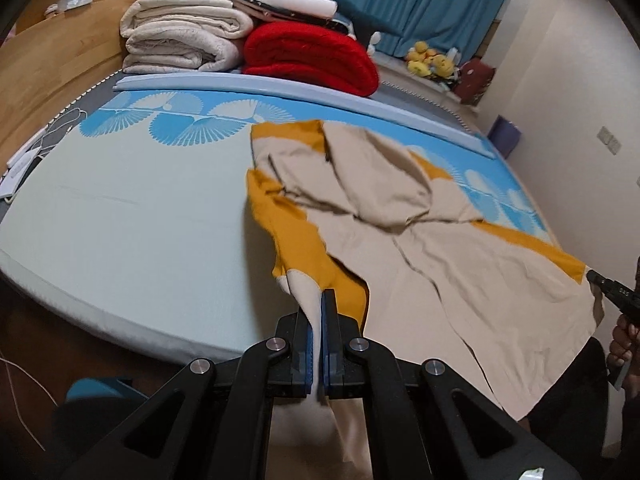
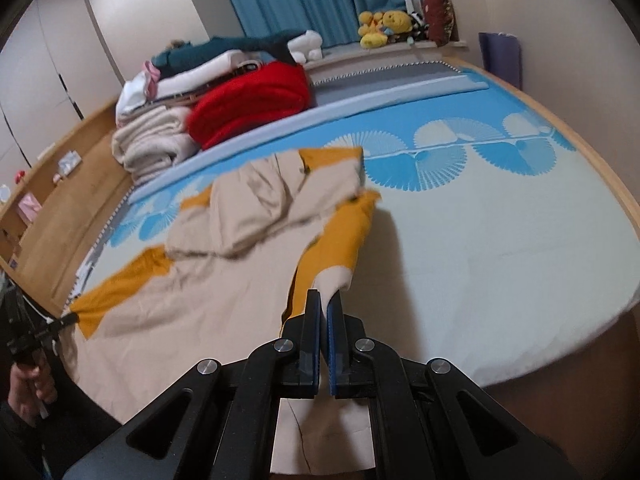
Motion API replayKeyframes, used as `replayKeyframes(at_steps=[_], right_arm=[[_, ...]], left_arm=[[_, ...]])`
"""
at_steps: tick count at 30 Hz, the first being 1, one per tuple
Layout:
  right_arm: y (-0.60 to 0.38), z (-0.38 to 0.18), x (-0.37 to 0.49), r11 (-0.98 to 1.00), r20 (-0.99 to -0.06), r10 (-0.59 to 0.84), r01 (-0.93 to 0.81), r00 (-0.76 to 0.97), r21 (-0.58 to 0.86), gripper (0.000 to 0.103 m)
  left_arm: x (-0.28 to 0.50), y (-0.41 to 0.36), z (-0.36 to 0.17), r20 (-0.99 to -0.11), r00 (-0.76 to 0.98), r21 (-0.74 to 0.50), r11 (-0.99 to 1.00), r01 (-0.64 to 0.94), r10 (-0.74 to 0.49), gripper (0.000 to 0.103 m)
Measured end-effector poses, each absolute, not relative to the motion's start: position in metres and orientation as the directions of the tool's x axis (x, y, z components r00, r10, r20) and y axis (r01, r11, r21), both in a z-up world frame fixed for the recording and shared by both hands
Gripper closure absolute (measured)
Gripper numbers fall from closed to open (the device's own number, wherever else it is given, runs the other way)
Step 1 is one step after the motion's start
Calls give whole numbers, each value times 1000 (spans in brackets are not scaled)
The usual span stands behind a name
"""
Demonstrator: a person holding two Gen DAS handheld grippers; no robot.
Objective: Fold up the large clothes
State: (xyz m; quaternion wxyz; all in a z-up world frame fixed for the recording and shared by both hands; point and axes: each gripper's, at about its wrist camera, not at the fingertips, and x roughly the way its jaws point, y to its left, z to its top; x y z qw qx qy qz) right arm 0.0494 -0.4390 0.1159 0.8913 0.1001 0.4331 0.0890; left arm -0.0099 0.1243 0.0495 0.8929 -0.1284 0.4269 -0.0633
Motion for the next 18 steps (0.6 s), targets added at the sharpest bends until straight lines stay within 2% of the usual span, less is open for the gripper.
replayKeyframes(at_steps=[9,14,18], right_arm=[[-457,155,-22,958,-678,232,-42,698,285,100],[-462,151,3,958,-661,204,-9,722,286,100],[-463,135,61,962,-671,173,22,721,272,100]], left_arm=[[-39,124,59,-759,595,-320,947,16,-266,102],[11,121,54,-790,560,-323,946,-35,-249,102],[82,119,36,-802,558,-288,956,-51,-212,102]])
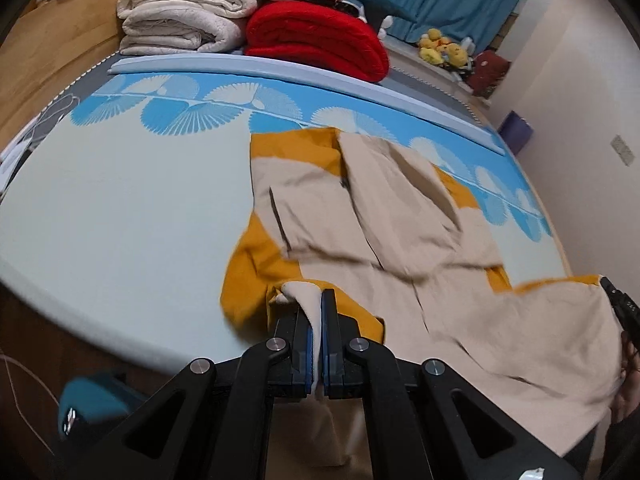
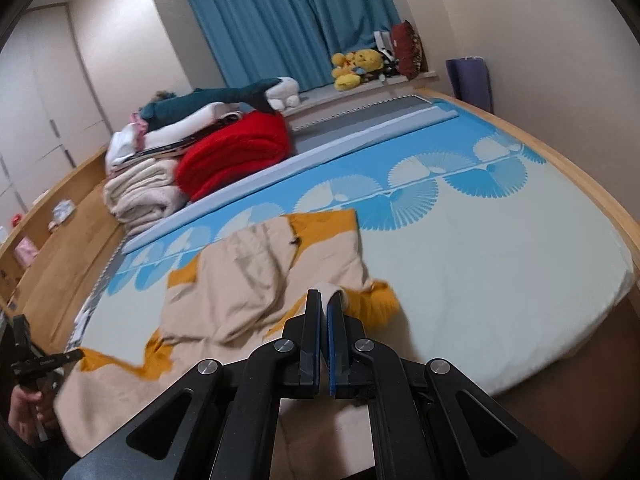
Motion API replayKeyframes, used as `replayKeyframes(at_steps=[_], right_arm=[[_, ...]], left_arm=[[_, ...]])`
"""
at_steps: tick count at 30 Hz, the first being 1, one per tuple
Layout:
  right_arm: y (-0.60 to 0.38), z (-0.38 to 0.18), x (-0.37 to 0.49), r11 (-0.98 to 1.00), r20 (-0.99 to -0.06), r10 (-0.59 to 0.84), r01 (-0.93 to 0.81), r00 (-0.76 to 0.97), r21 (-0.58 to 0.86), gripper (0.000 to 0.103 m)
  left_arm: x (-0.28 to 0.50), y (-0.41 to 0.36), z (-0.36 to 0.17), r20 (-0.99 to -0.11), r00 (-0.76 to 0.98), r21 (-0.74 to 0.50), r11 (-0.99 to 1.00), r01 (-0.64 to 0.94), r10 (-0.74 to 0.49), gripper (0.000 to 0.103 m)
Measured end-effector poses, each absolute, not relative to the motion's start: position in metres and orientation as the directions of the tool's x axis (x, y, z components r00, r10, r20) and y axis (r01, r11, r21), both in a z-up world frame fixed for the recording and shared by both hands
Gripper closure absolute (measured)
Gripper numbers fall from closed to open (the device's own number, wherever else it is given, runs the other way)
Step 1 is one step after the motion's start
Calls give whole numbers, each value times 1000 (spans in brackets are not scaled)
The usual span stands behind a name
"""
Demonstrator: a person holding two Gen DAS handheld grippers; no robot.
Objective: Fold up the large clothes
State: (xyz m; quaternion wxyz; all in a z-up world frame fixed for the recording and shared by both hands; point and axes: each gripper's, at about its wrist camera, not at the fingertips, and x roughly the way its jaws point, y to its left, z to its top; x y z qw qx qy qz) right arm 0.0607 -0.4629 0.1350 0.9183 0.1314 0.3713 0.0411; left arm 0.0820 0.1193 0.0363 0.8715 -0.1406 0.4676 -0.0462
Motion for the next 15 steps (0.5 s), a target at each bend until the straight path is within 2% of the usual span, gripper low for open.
replayKeyframes(at_steps=[5,8,15], right_arm=[[-458,99,165,976,-725,105,68,681,205,100],[-451,77,223,984,-758,78,73,647,164,101],[-429,10,308,996,-855,-41,86,517,5,101]], left_arm=[[178,138,-2,-829,514,-323,940,-114,-223,102],[227,145,-22,-851,489,-290,947,-137,-190,101],[262,150,-67,-895,408,-271,947,-172,-182,97]])
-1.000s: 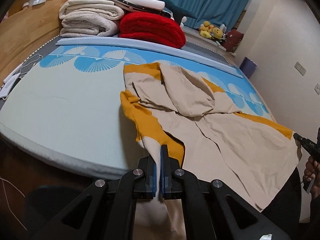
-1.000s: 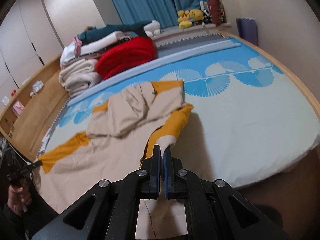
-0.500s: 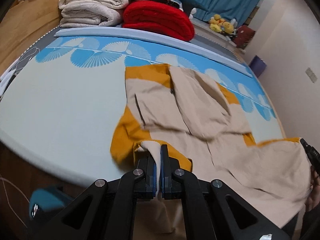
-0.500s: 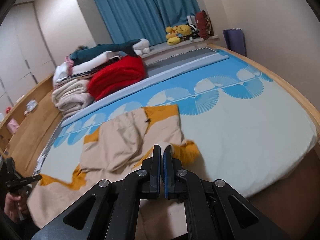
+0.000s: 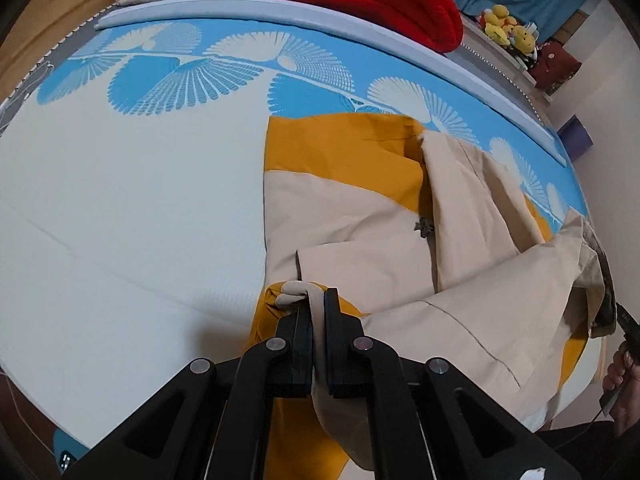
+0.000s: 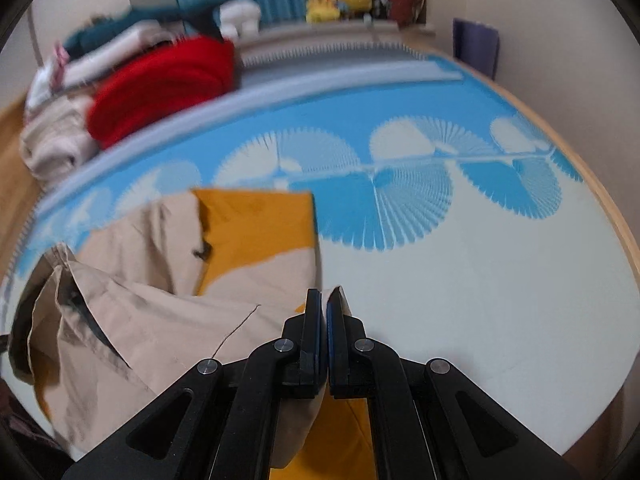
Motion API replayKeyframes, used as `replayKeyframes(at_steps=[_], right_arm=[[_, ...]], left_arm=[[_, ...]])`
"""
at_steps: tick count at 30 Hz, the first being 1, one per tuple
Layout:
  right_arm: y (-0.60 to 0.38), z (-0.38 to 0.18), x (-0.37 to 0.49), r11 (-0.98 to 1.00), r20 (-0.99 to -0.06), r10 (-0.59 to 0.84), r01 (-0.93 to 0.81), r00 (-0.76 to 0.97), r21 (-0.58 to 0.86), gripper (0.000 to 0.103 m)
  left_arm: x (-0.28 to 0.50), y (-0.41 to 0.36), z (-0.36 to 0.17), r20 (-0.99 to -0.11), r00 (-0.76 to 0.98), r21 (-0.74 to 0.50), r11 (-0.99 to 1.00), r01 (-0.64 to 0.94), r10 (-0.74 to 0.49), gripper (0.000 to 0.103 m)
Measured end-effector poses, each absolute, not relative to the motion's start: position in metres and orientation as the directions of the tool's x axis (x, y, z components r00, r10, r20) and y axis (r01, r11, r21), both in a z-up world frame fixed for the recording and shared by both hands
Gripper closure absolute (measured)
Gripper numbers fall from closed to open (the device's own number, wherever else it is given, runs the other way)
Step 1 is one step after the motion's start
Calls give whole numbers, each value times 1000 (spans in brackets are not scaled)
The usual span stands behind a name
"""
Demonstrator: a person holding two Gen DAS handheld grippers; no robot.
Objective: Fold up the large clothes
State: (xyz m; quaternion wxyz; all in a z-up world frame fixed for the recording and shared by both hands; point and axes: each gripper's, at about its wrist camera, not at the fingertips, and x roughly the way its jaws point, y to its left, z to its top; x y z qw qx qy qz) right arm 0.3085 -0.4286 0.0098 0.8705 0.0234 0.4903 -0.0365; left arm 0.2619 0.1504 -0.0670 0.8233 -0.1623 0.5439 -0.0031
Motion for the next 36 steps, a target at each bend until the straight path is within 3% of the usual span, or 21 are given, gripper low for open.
replayKeyframes(at_steps=[7,10,12,13,15,16,27,36], right_arm=[[-433,2,317,991,-871,-51,132,488,16,100],[-444,12,307,980,-857,-1,169,515,101,93],[-447,26,295,973,-823,-6,193,568,126,82],[-450,38,285,970,-789,-41,212,614,115,77],[-460,49,271,960,-745,-46,236,665,151,56],[-463,50,268,956,-741,-42,243,671,166,54],[-455,-37,288,978,-926,78,152,369,143,54],[-448,-84,292,985,-969,76,131,235,109,54]], left_arm=[[256,179,-74,-867,396,-418,875,-244,-304,86],[241,196,-65,-839,439,-473,831,-292,-322,81],[231,210,-55,-843,478,-441,828,-347,-249,67],[226,216,-52,-838,494,-440,820,-366,-230,64],[215,228,-49,-823,520,-468,790,-397,-226,64],[212,230,-51,-825,516,-473,783,-405,-231,64],[232,203,-79,-904,373,-351,864,-362,-211,61],[276,187,-93,-918,348,-302,903,-306,-189,52]])
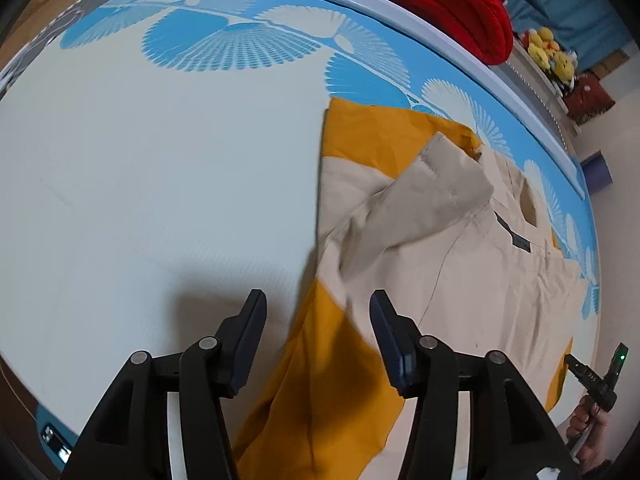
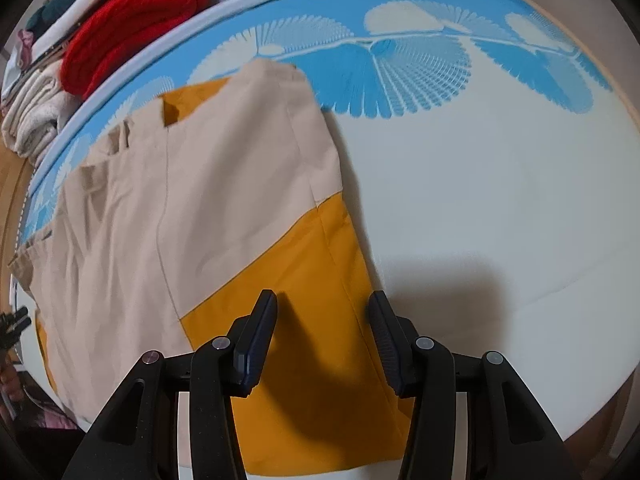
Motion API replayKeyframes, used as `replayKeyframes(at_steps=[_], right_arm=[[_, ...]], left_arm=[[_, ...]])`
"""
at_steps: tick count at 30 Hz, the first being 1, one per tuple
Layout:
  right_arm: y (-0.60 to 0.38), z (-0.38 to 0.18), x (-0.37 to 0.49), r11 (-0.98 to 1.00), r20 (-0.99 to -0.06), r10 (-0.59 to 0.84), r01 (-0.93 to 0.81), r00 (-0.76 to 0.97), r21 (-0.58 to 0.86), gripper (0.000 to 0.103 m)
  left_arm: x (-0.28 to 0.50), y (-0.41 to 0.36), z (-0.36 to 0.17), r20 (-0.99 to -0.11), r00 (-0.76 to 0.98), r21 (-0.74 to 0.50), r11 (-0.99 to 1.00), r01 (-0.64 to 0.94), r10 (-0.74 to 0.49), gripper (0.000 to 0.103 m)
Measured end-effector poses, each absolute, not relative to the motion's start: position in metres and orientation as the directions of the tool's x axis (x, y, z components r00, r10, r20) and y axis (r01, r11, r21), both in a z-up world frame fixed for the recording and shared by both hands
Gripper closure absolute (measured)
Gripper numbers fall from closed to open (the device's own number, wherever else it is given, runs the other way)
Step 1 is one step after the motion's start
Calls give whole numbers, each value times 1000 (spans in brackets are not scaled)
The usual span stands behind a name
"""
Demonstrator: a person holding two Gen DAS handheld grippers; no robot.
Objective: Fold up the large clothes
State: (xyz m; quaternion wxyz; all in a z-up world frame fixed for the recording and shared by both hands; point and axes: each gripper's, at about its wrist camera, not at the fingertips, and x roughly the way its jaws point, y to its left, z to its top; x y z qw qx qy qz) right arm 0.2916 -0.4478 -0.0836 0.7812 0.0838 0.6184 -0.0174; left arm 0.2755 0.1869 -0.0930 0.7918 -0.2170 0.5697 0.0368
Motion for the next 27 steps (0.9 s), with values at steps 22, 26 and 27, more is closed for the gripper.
replayKeyframes(at_steps=[22,26,27], right_arm=[[-432,10,304,994,-784,30,67,620,90,101],[-427,5,322,992,-781,-13,105,624,68,101],[-428,-3,329,990,-796,-29,125,605,59,101]], left_arm=[[306,195,-32,-761,640,-323,917,-232,-106,103],[317,200,-36,-761,646,-308,904,-295,-49,95],[323,203,-43,-777,627,-314,895,-317,-50,93]])
